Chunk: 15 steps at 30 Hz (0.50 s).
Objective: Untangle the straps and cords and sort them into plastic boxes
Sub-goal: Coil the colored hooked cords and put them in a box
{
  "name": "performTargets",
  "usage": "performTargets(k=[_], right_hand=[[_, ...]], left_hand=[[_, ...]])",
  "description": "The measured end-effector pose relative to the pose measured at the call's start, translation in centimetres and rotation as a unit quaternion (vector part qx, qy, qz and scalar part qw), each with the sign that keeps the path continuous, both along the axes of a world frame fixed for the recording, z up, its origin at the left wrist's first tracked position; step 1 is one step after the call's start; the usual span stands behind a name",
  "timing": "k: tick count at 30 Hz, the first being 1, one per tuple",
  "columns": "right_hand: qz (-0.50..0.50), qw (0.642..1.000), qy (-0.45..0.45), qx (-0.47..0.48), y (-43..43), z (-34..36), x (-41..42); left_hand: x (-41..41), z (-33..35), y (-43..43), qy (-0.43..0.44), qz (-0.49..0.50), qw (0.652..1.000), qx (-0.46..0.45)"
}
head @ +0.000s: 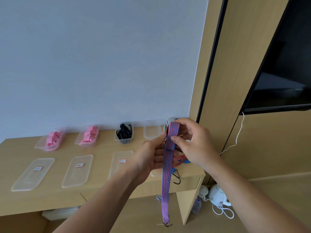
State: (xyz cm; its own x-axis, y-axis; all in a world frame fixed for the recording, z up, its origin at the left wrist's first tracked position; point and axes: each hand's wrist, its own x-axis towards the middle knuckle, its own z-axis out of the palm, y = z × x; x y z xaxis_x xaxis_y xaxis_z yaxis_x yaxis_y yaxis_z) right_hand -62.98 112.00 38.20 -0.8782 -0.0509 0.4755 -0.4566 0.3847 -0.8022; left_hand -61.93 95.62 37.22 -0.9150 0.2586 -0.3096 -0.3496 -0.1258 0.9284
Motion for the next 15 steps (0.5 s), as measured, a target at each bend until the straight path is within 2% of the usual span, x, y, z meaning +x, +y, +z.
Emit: performTargets(k=[6,11,15], right_hand=[[-0.028,0.993,0.110,0.016,-0.3,-0.1,0.2],[-0.040,0.961,0.261,0.085,-0.5,-0.6,1.1],[-0.021,0.939,0.319,0.124,-0.6,-1.8,1.9]], left_hand=[[0.5,0.3,0.2,-0.019,0.015,1.000,0.005],[0.5,0.9,0.3,-0.019,0.019,0.999,0.041],[-0.1,1.1,0.1,-0.006,0.023,0.998,0.059]])
